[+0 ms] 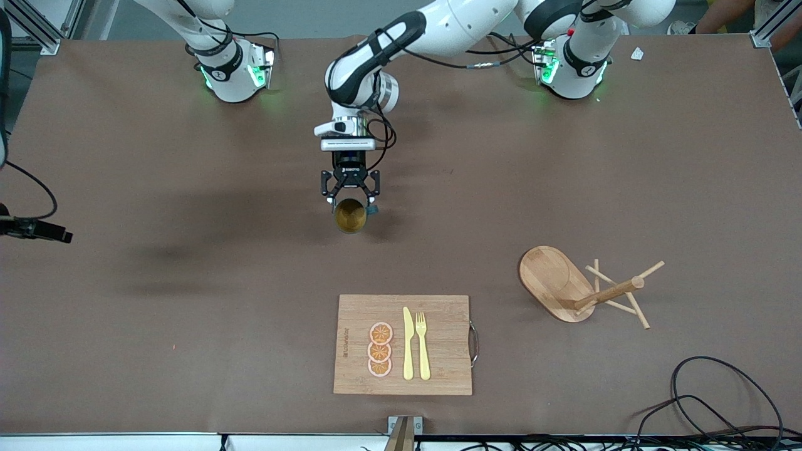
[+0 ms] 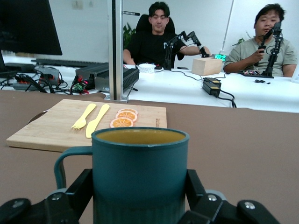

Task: Transfer cup from left to right arm and place
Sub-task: 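Lower the mug onto the table while the right gripper approaches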

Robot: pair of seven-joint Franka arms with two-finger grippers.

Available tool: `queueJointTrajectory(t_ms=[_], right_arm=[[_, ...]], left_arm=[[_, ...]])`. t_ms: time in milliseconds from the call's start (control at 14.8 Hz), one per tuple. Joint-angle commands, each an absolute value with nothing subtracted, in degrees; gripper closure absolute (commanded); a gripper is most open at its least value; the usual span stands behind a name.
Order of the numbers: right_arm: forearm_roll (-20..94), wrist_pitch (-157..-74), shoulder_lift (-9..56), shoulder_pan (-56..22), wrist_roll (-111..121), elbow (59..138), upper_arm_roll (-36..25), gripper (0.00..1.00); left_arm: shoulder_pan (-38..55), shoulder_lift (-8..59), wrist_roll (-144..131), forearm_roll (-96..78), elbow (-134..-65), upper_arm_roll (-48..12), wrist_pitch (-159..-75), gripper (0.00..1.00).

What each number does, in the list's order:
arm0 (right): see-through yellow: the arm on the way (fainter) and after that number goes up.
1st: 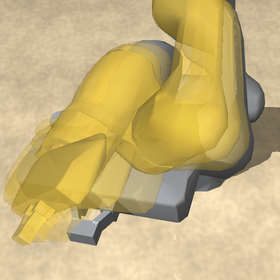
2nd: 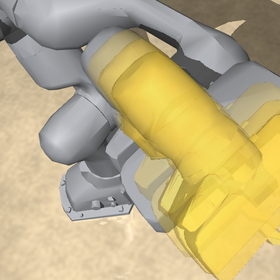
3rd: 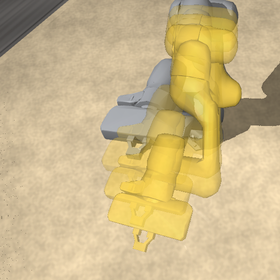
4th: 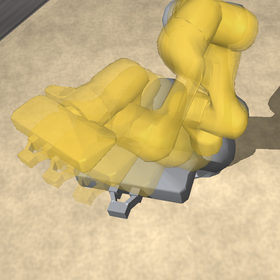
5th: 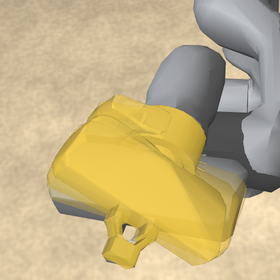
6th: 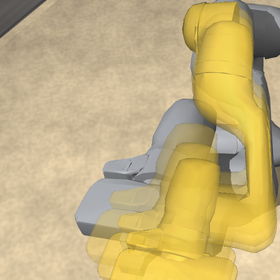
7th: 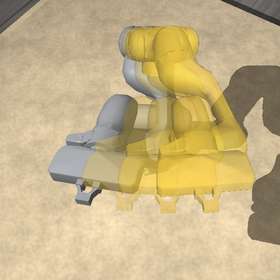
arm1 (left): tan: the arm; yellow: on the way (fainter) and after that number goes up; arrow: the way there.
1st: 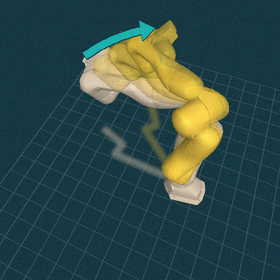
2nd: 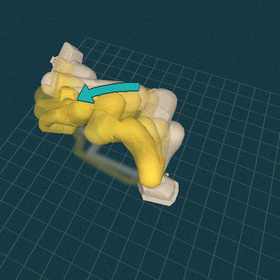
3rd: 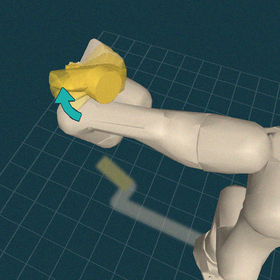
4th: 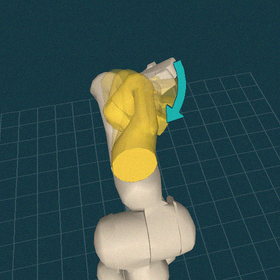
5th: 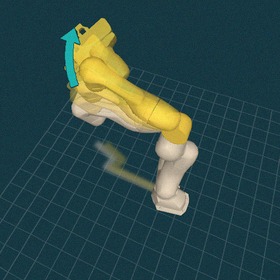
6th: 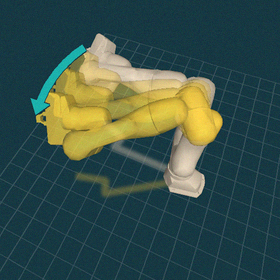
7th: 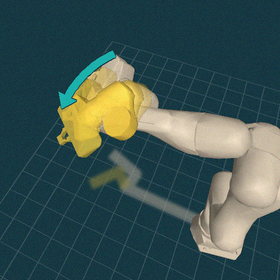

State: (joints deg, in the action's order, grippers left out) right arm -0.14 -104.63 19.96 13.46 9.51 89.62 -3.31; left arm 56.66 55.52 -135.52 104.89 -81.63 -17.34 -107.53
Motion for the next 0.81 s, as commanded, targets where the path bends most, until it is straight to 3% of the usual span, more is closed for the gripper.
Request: queueJointTrajectory(t_ms=[0, 473, 743], right_arm=[[0.1, -105.6, 21.2, 12.0, 0.7, 89.1, -2.5, 0.00], [5.5, -107.0, 23.6, 7.9, -12.5, 90.1, -2.5, 0.00], [5.5, -107.1, 23.5, 3.8, -24.7, 91.4, -2.5, 0.00]], left_arm=[[58.5, 59.3, -136.7, 109.6, -80.4, -16.8, -103.0, 0.39], [61.2, 63.5, -137.5, 112.9, -80.2, -16.8, -98.8, 0.40], [62.9, 62.8, -138.3, 108.7, -80.2, -17.2, -98.1, 0.31]])
